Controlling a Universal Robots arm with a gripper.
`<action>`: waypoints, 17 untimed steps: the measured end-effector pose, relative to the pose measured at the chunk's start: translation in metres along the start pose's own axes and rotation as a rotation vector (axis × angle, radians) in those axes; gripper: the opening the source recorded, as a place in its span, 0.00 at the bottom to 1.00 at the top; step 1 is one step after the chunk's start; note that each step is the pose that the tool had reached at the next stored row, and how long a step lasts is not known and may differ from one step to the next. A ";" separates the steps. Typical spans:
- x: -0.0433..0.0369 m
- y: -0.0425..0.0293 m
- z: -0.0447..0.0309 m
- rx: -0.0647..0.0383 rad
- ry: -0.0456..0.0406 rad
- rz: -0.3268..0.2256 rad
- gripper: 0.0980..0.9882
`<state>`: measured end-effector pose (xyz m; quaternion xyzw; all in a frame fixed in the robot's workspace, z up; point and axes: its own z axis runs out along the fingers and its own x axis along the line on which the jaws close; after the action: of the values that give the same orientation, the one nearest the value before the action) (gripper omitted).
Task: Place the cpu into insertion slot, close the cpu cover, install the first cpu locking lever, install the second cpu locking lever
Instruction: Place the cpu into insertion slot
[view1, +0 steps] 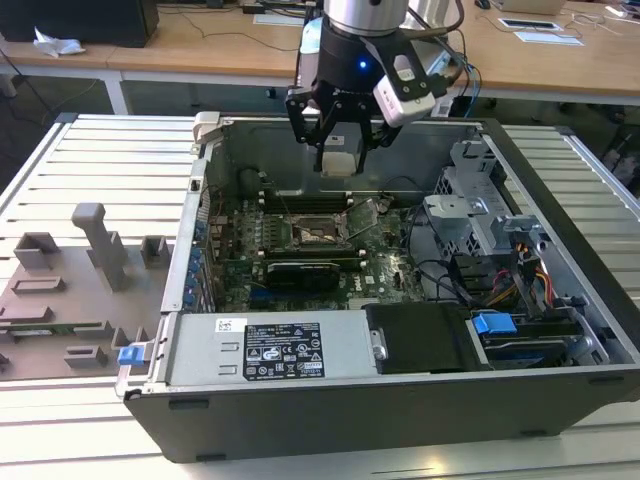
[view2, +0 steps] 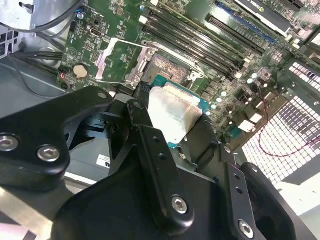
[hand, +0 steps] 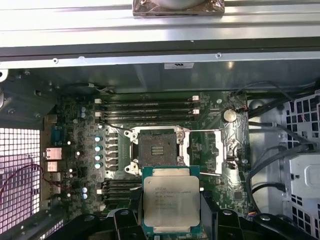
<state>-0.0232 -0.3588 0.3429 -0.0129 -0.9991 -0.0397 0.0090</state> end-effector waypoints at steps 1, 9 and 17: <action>0.0000 -0.0001 0.0010 0.000 0.0000 0.000 0.50; -0.0002 -0.0007 0.0087 0.000 0.0000 0.000 0.50; -0.0004 -0.0014 0.0174 0.000 -0.0001 0.000 0.50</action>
<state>-0.0232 -0.3588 0.3255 -0.0128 -0.9991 -0.0396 0.0090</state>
